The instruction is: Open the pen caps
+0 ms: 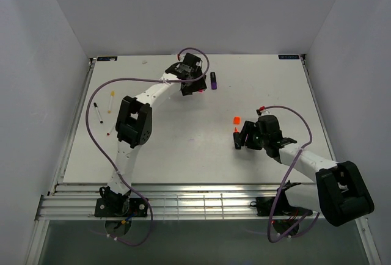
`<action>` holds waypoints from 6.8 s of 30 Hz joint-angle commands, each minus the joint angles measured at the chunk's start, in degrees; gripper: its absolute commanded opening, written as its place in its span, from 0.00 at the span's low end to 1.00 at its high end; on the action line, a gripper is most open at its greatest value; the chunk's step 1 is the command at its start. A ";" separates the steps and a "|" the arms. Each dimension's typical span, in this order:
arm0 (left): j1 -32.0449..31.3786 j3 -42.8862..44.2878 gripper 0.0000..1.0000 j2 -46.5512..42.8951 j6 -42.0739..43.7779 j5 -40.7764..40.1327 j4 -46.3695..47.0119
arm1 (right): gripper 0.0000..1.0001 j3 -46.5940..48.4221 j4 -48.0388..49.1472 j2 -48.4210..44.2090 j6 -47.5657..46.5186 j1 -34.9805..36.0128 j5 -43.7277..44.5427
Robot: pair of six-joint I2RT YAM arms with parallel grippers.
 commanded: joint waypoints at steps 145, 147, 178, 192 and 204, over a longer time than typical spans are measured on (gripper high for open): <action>-24.52 -58.37 0.00 -60.68 9.71 -12.26 17.07 | 0.79 22.22 -10.93 -6.02 6.43 19.24 2.58; -24.52 -58.82 0.00 -60.78 9.53 -11.28 17.52 | 0.78 23.88 -9.62 -4.00 6.42 19.24 1.62; -24.52 -61.02 0.00 -62.62 7.95 -8.02 19.10 | 0.53 30.75 0.58 7.61 12.31 18.36 -2.34; -24.52 -63.03 0.46 -62.80 7.16 -6.62 21.47 | 0.08 27.67 3.22 5.77 14.94 18.36 -4.98; -24.52 -65.41 0.39 -61.13 5.84 -3.63 24.29 | 0.08 25.56 5.42 3.65 17.32 18.36 -6.21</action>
